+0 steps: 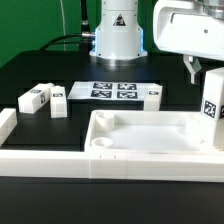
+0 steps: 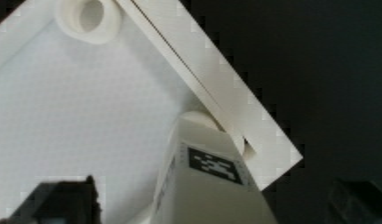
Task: Assemble desk
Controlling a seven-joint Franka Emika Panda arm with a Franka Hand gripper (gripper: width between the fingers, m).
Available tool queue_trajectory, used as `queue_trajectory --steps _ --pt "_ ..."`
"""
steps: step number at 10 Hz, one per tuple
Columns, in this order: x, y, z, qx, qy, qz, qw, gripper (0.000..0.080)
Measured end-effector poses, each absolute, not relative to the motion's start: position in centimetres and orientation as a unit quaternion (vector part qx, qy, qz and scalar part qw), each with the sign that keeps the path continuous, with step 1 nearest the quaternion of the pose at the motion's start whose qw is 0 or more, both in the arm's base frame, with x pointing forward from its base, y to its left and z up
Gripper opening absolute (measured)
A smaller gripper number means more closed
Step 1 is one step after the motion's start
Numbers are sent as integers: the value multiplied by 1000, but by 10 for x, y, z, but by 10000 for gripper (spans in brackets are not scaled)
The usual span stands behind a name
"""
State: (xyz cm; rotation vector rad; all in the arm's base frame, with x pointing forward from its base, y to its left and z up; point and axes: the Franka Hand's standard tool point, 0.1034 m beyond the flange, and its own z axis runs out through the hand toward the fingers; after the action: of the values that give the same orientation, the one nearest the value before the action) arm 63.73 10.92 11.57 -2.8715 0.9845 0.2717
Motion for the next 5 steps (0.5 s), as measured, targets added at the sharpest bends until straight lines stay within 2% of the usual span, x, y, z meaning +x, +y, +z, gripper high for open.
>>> queue_trajectory --steps 5 --pt "639 107 117 -993 75 72 61 649"
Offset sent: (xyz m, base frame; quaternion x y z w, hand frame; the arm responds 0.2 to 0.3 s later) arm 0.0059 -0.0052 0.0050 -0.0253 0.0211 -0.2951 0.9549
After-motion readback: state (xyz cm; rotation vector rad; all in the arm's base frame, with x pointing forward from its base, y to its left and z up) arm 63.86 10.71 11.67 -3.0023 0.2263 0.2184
